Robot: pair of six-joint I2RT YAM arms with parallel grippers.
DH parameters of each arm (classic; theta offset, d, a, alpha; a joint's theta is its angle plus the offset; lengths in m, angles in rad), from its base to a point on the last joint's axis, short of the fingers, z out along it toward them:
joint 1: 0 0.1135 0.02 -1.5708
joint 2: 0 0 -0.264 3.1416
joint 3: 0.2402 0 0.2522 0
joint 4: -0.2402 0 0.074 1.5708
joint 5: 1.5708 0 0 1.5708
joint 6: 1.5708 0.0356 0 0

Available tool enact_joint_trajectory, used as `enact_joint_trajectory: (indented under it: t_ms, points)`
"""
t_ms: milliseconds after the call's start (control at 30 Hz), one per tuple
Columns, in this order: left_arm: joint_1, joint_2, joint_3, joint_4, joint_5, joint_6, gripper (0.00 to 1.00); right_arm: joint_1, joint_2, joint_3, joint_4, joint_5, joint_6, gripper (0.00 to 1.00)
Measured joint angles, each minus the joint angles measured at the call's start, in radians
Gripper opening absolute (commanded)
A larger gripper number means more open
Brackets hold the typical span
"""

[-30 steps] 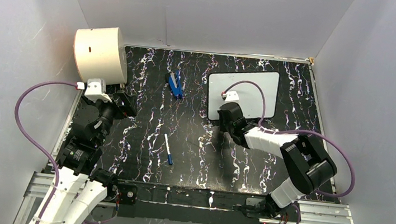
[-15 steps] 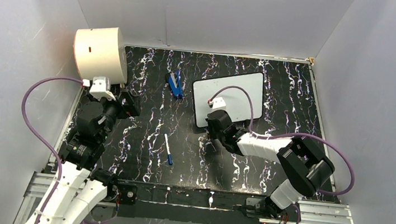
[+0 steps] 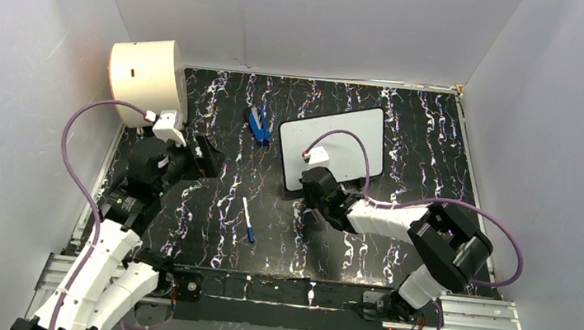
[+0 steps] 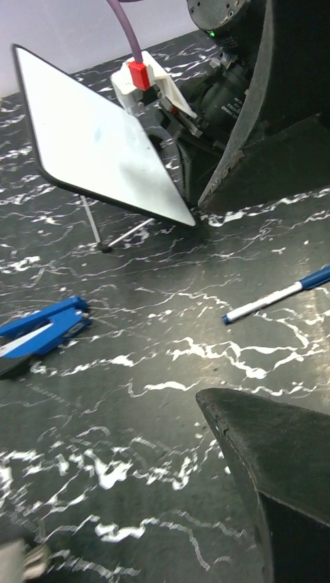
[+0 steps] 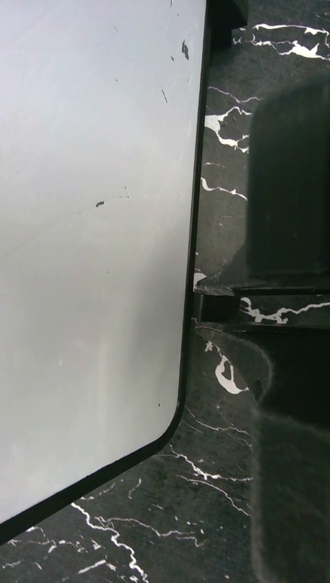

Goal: Write a sentence on the whiteboard
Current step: Move the whiteboard stand to the center of the board.

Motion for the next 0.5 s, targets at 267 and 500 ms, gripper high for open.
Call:
enact_joint_trajectory:
  t_ms: [267, 500]
  points:
    - [-0.001, 0.102, 0.006, -0.097, 0.089, -0.092, 0.91, 0.026, -0.075, -0.058, 0.007, -0.006, 0.021, 0.36]
    - [-0.017, 0.138, -0.029, -0.115, 0.108, -0.165, 0.88, 0.027, -0.131, -0.090, 0.037, -0.021, 0.032, 0.47]
